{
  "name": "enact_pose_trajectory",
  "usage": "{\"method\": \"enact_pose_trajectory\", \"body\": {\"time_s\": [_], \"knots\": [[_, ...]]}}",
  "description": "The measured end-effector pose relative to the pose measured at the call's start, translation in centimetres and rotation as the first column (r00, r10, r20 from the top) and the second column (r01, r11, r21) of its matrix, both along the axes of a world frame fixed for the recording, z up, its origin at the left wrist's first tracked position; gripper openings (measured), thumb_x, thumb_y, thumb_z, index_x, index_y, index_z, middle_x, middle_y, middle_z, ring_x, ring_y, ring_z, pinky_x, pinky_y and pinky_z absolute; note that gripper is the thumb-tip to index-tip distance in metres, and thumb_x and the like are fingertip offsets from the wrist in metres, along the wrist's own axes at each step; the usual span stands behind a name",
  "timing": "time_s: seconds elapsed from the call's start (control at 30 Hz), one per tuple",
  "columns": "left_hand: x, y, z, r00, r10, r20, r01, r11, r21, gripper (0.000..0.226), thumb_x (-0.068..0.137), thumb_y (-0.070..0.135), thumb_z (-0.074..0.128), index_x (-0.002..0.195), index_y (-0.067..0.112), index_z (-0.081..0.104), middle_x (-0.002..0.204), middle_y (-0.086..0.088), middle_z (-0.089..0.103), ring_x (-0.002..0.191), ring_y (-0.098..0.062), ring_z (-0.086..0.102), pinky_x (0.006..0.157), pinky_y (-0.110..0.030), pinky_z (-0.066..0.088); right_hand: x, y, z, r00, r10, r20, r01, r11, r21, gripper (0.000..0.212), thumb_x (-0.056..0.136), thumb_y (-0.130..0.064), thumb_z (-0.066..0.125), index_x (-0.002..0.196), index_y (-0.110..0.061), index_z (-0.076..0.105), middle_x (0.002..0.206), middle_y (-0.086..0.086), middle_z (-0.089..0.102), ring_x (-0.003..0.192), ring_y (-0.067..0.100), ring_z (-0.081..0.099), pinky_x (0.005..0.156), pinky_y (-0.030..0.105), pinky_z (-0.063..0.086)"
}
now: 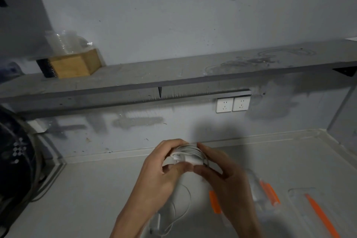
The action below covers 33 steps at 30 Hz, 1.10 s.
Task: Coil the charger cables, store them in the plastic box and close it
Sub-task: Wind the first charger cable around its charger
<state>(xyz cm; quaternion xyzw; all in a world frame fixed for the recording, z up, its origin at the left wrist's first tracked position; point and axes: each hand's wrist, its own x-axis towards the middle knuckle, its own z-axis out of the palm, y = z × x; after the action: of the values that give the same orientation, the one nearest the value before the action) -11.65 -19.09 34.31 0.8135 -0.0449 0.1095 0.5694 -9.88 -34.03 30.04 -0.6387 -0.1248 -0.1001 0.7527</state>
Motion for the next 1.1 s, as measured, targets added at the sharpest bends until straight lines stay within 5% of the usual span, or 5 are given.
{"method": "enact_pose_trajectory", "body": {"time_s": [0.23,0.63,0.83,1.0,1.1], "knots": [[0.6,-1.7,-1.8,0.984,0.139,0.111,-0.140,0.990,0.002,0.030,0.086,0.009,0.068,0.099,0.035,0.064,0.100,0.015,0.068,0.097,-0.001,0.063,0.075,-0.020,0.054,1.2,-1.2,0.7,0.990,-0.047,0.135,0.083,0.960,-0.269,0.036,0.075,-0.010,0.076,0.102,-0.034,0.071,0.103,-0.020,0.068,0.096,-0.003,0.064,0.079,0.010,0.048],[0.8,-2.2,-3.4,0.960,0.220,0.173,-0.245,0.959,0.141,0.044,0.087,0.012,0.067,0.097,0.054,0.057,0.089,0.006,0.049,0.083,-0.004,0.056,0.070,-0.006,0.042,2.2,-1.1,-1.6,0.985,-0.071,0.158,0.118,0.943,-0.313,0.040,0.075,-0.009,0.076,0.106,-0.034,0.071,0.104,-0.020,0.067,0.095,-0.005,0.064,0.078,0.007,0.046],[0.7,-0.5,-3.2,0.996,0.075,-0.049,-0.077,0.996,-0.045,0.023,0.083,0.022,0.072,0.101,0.035,0.068,0.095,0.000,0.069,0.086,-0.027,0.067,0.085,-0.047,0.056,2.7,-1.6,-1.5,0.982,0.072,0.177,0.005,0.916,-0.402,0.029,0.086,-0.022,0.063,0.112,-0.035,0.069,0.104,-0.014,0.063,0.090,0.002,0.064,0.077,0.009,0.045],[0.4,0.6,-2.8,0.997,0.023,-0.079,-0.030,0.996,-0.086,0.026,0.078,0.026,0.071,0.101,0.038,0.072,0.093,-0.022,0.067,0.077,-0.021,0.060,0.085,-0.051,0.052,3.2,-2.2,-0.7,0.965,0.223,0.141,-0.121,0.850,-0.512,0.028,0.091,-0.024,0.051,0.111,-0.029,0.069,0.099,-0.009,0.067,0.091,0.002,0.064,0.080,0.011,0.046],[0.6,0.9,-2.7,0.994,0.091,-0.061,-0.097,0.991,-0.091,0.028,0.084,0.014,0.071,0.102,0.036,0.073,0.087,-0.017,0.069,0.074,-0.027,0.060,0.084,-0.047,0.053,3.9,-3.6,0.0,0.958,0.218,0.184,-0.005,0.658,-0.753,0.031,0.091,-0.030,0.046,0.110,-0.023,0.069,0.089,-0.016,0.061,0.082,-0.003,0.056,0.075,0.002,0.035]]}}
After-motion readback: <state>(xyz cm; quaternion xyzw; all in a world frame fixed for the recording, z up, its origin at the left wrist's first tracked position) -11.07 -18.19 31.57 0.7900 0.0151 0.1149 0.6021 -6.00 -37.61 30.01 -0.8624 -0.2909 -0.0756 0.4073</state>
